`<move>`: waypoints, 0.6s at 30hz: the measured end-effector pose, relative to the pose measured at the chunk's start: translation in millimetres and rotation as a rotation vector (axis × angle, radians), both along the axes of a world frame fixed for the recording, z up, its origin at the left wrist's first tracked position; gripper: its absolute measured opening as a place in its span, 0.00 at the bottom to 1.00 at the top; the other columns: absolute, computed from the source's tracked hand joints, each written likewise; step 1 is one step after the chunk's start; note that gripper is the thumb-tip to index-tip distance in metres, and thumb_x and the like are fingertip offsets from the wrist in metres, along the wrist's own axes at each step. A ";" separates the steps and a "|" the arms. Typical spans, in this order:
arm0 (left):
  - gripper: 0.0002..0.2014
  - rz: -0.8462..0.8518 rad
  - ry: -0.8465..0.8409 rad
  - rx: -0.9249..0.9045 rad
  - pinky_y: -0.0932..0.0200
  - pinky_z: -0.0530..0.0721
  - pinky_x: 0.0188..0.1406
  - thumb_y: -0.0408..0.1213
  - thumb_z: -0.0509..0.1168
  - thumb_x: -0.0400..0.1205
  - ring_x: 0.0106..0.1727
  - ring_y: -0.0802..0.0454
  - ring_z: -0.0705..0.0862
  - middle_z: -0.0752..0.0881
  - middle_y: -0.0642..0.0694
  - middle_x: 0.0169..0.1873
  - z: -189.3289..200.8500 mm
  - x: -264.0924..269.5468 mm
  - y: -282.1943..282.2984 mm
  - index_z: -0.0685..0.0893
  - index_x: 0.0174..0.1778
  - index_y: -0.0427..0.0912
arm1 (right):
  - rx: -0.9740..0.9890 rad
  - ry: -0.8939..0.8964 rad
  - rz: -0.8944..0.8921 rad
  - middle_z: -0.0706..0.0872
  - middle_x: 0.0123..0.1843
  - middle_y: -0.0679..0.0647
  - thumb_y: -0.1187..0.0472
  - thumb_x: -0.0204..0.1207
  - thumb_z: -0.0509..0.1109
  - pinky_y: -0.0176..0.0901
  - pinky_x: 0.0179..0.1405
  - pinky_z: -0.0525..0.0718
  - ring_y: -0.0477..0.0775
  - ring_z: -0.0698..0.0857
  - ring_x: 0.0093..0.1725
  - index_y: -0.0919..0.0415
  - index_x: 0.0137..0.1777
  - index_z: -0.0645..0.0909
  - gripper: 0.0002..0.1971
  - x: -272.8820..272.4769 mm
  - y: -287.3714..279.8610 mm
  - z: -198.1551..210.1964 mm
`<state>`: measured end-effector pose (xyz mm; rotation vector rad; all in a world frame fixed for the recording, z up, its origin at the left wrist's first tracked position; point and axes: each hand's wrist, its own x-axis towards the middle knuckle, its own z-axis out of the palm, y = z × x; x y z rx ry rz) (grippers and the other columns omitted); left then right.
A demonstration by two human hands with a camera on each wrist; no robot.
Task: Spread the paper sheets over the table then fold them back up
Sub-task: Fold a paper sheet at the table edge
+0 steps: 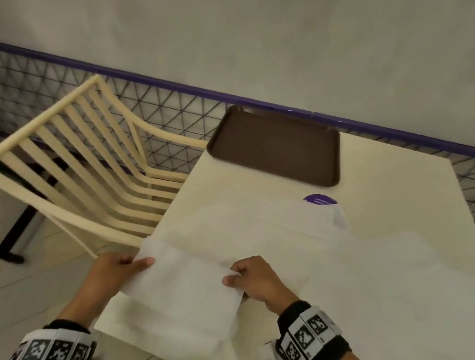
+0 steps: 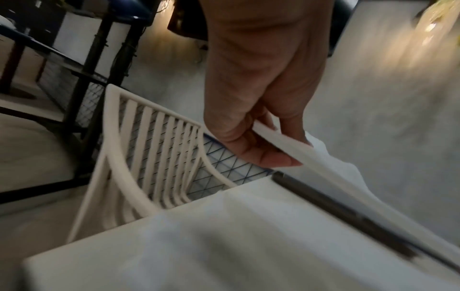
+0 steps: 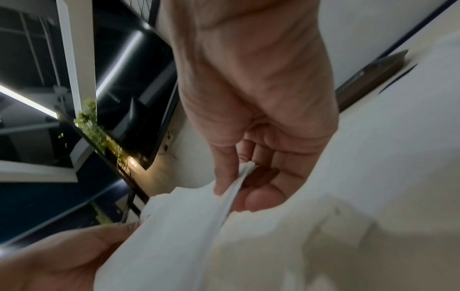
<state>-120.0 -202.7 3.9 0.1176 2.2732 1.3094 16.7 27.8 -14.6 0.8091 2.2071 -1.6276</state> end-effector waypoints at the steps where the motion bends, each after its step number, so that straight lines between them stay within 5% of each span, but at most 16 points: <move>1: 0.11 0.011 -0.003 -0.049 0.53 0.81 0.39 0.37 0.74 0.73 0.37 0.41 0.86 0.90 0.38 0.34 -7.3 -1.0 -6.5 0.89 0.35 0.31 | 0.025 -0.008 0.008 0.79 0.31 0.51 0.65 0.72 0.74 0.34 0.23 0.80 0.47 0.80 0.29 0.57 0.28 0.77 0.13 -3.4 -8.3 -7.0; 5: 0.19 0.002 -0.009 -0.275 0.52 0.75 0.31 0.41 0.74 0.73 0.30 0.44 0.78 0.80 0.43 0.23 -40.7 -4.6 -21.0 0.74 0.22 0.39 | 0.255 -0.013 0.105 0.73 0.29 0.46 0.66 0.72 0.72 0.30 0.27 0.70 0.47 0.74 0.33 0.55 0.27 0.72 0.16 -11.0 -31.3 -30.4; 7: 0.17 -0.042 0.025 -0.380 0.51 0.79 0.35 0.44 0.72 0.74 0.33 0.42 0.81 0.81 0.43 0.27 -51.1 -5.1 -22.8 0.76 0.26 0.39 | 0.329 0.001 0.129 0.79 0.36 0.48 0.65 0.74 0.70 0.31 0.31 0.70 0.48 0.76 0.38 0.59 0.39 0.81 0.03 -9.6 -37.7 -35.0; 10: 0.13 -0.065 0.052 -0.417 0.57 0.73 0.34 0.42 0.71 0.76 0.34 0.47 0.79 0.83 0.44 0.29 -53.5 -3.5 -21.9 0.82 0.32 0.35 | 0.381 0.001 0.107 0.84 0.46 0.54 0.64 0.76 0.68 0.38 0.43 0.75 0.53 0.80 0.45 0.60 0.57 0.82 0.11 -3.9 -42.9 -38.9; 14: 0.07 -0.075 0.091 -0.408 0.56 0.75 0.39 0.37 0.73 0.75 0.39 0.48 0.81 0.84 0.48 0.33 -48.8 -0.9 -23.6 0.81 0.34 0.44 | 0.465 0.063 0.071 0.84 0.54 0.53 0.62 0.78 0.66 0.43 0.54 0.80 0.55 0.83 0.55 0.54 0.65 0.76 0.15 1.8 -44.4 -34.4; 18: 0.11 -0.044 0.063 -0.446 0.55 0.75 0.44 0.39 0.70 0.77 0.47 0.42 0.82 0.85 0.40 0.45 -49.1 4.4 -34.5 0.79 0.50 0.40 | 0.528 -0.001 0.035 0.77 0.64 0.53 0.56 0.80 0.64 0.42 0.55 0.77 0.54 0.78 0.61 0.56 0.73 0.63 0.23 10.2 -44.7 -33.8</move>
